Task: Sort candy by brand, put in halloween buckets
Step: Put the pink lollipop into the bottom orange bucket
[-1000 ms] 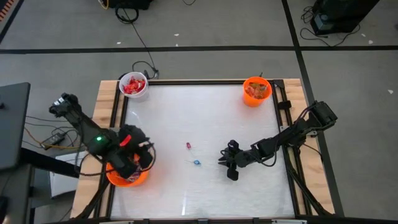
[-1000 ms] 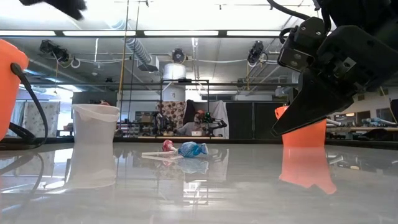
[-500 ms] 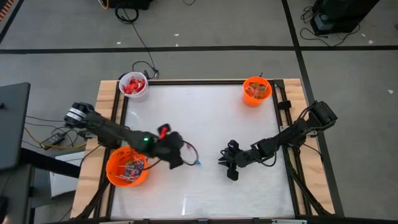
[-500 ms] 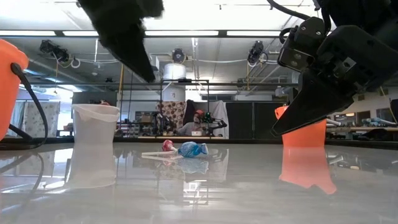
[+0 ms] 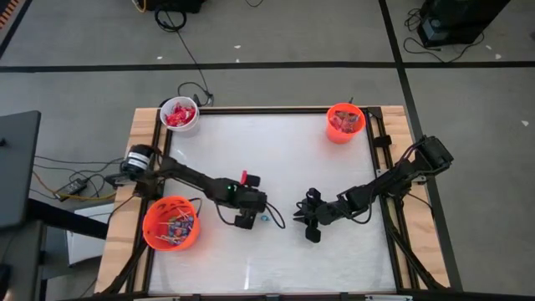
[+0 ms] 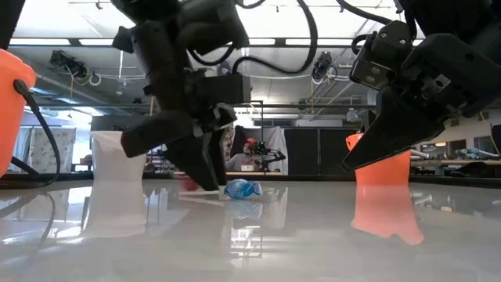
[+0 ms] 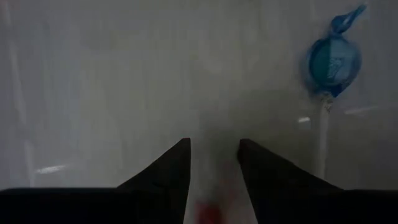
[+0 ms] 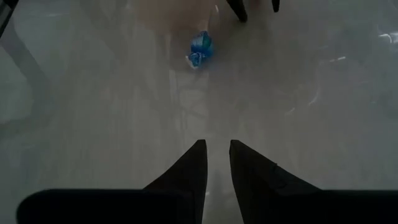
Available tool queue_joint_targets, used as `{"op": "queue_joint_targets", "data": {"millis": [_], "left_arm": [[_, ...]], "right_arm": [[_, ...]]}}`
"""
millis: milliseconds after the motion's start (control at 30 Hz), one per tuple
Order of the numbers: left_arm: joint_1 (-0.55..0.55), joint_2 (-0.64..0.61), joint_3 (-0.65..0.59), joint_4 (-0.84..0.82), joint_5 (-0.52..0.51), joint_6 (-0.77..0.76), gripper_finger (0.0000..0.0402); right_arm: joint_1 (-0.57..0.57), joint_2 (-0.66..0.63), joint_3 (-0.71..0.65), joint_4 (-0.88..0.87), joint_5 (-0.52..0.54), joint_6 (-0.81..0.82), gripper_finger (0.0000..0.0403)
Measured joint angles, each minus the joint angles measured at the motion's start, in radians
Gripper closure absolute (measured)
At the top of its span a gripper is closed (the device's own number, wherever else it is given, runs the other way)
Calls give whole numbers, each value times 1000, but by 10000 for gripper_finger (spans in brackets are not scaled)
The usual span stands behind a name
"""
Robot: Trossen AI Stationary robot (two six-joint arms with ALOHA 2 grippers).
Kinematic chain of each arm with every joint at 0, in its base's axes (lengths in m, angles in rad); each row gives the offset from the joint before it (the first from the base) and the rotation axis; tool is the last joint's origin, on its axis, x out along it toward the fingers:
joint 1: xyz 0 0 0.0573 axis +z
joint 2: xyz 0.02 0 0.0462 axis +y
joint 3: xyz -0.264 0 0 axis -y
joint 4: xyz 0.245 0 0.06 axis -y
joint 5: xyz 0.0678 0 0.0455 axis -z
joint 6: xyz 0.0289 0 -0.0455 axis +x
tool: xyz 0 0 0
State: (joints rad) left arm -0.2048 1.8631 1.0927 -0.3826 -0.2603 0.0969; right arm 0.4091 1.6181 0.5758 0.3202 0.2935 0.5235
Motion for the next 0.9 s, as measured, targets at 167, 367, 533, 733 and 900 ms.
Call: {"op": "queue_joint_targets", "data": {"millis": [167,367,533,733,900], "left_arm": [[22,50,4,14,23,26,255],[41,42,2,-1,75,-57,287],[47,44,31,-34,107,-118,349],[48,49,88,-94,109,-203,393],[46,50,186,-241,55,-199,398]], "right_arm": [[0,0,0,0,0,-3,320],[0,0,0,0,9,-28,320],[0,0,0,6,27,-29,320],[0,0,0,7,27,-25,320],[0,0,0,7,27,-23,320]]}}
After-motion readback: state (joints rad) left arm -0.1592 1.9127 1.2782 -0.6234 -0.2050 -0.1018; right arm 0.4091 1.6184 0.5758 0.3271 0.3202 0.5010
